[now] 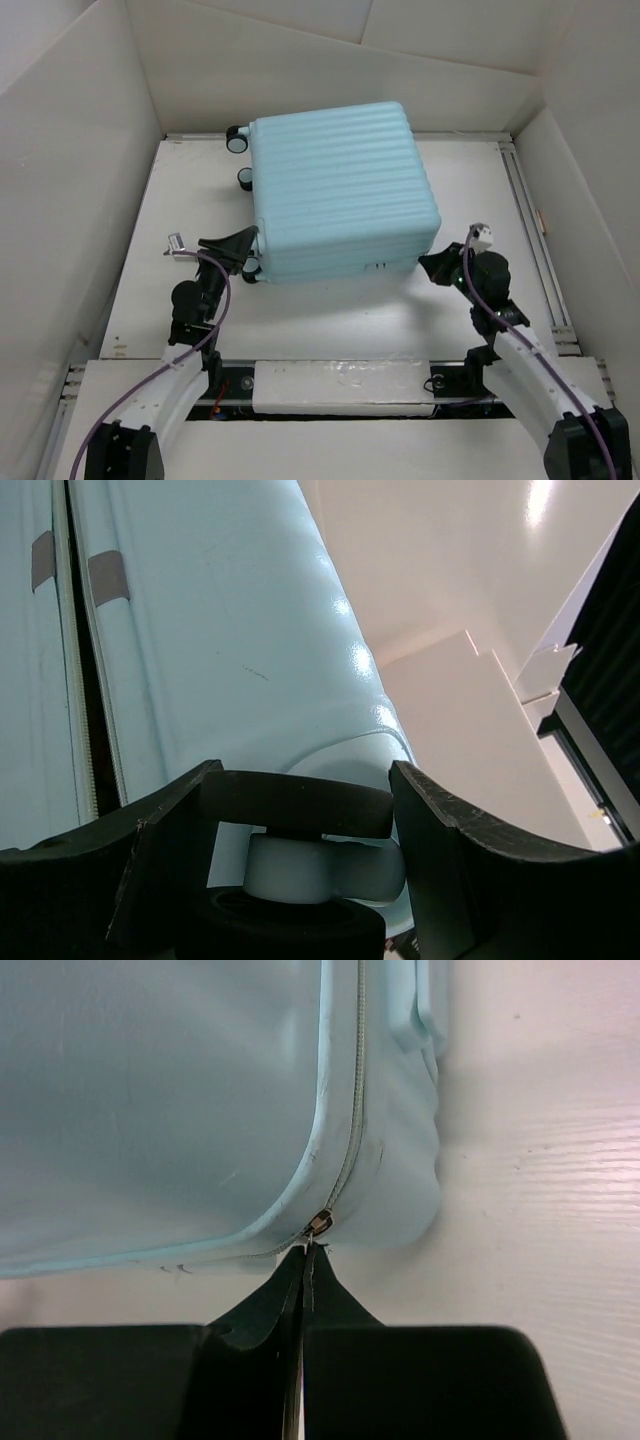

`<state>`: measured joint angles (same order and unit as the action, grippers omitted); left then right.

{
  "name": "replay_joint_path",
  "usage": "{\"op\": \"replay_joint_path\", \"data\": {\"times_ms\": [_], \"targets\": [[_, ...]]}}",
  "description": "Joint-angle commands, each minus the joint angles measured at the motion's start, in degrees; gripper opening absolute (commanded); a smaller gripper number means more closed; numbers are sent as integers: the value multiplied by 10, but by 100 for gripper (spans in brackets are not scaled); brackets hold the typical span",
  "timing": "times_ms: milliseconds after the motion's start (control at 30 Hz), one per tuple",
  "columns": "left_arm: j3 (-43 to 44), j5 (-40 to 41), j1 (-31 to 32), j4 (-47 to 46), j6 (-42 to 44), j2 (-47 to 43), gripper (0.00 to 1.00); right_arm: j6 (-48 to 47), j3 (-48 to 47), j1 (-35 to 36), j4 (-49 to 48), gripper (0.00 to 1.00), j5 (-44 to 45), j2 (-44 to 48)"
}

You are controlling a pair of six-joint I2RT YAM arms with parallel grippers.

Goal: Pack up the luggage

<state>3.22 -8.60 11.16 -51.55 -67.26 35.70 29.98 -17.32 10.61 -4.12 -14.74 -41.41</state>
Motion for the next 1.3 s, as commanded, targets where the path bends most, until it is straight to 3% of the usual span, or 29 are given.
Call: {"op": "replay_joint_path", "data": {"times_ms": [0,133,267,333,433,500,567,667,767,867,967,1100,1133,1167,1267], "targets": [[-12,-60,11,39,60,-25,0,122,67,72,-329,0,-81,56],[-24,-81,11,29,48,-20,0,115,90,199,-323,0,68,91],[-37,-95,11,15,35,-28,0,-78,-9,310,-174,0,214,98],[-37,-100,11,15,30,-40,0,-125,-25,374,-142,0,322,88],[-28,-86,11,27,30,-45,0,-192,-25,427,-144,0,364,61],[-9,-81,11,27,37,-16,0,-217,-17,446,-179,0,346,54],[-3,-81,11,9,37,14,0,-229,-9,446,-200,0,259,48],[4,-81,11,-33,28,67,0,-239,-55,452,-137,0,202,6],[4,-81,16,-67,16,102,0,-238,-61,487,-131,0,222,-32],[4,-49,55,-72,16,120,0,-230,-34,517,-166,0,316,-60],[13,-11,96,-60,30,132,0,-240,-29,525,-184,0,309,-61],[25,-11,101,-80,36,166,0,-262,-62,525,-176,0,152,-40],[25,-5,101,-80,36,172,0,-262,-106,520,-147,0,72,-40],[34,-5,101,-80,36,177,0,-262,-127,520,-83,0,37,-46],[52,1,95,-80,36,183,0,-268,-165,526,-23,0,-4,-29]]}}
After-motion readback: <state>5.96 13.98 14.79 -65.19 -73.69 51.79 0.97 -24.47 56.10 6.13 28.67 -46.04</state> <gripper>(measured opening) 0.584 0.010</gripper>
